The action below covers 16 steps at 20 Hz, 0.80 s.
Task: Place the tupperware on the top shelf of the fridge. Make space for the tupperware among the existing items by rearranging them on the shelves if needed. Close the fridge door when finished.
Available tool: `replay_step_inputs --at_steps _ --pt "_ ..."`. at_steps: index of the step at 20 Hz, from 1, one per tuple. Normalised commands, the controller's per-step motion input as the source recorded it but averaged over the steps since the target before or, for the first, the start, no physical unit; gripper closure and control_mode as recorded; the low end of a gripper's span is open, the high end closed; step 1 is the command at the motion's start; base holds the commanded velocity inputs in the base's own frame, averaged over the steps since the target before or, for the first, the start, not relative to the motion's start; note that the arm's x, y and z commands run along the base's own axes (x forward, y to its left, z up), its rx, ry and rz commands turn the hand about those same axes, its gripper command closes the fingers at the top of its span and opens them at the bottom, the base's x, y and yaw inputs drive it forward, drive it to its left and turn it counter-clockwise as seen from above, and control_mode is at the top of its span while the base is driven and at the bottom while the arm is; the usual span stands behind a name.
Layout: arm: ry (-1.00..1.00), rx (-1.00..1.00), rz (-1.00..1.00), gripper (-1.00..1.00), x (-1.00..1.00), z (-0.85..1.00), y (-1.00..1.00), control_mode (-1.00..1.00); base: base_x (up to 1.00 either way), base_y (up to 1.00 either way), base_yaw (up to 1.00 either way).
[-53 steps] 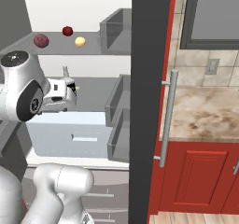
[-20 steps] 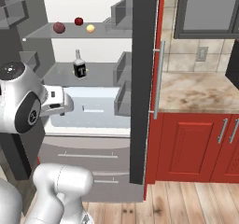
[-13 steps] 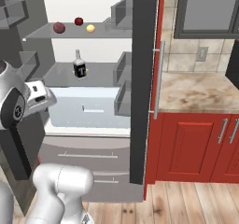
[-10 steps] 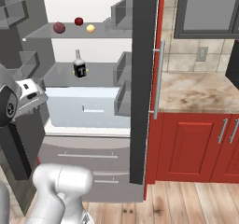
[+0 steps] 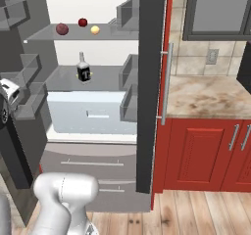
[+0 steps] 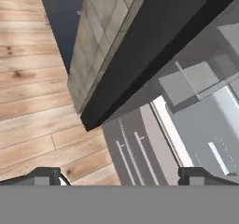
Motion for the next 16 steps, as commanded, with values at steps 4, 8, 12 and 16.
replay_step_inputs --at_steps 4,8,12,16 --pt "-0.34 -0.32 0.28 -1.00 -0.52 0.00 0.98 -1.00 0.00 0.00 0.00" --pt "-0.29 -0.29 0.20 -1.00 -0.48 0.14 0.95 -1.00 0.00 0.00 0.00" --pt "-0.16 -0.20 0.27 -1.00 -0.11 0.21 0.68 -1.00 0.00 0.00 0.00" --pt "-0.04 -0.17 0.26 -1.00 0.00 0.00 0.39 -1.00 0.00 0.00 0.00"
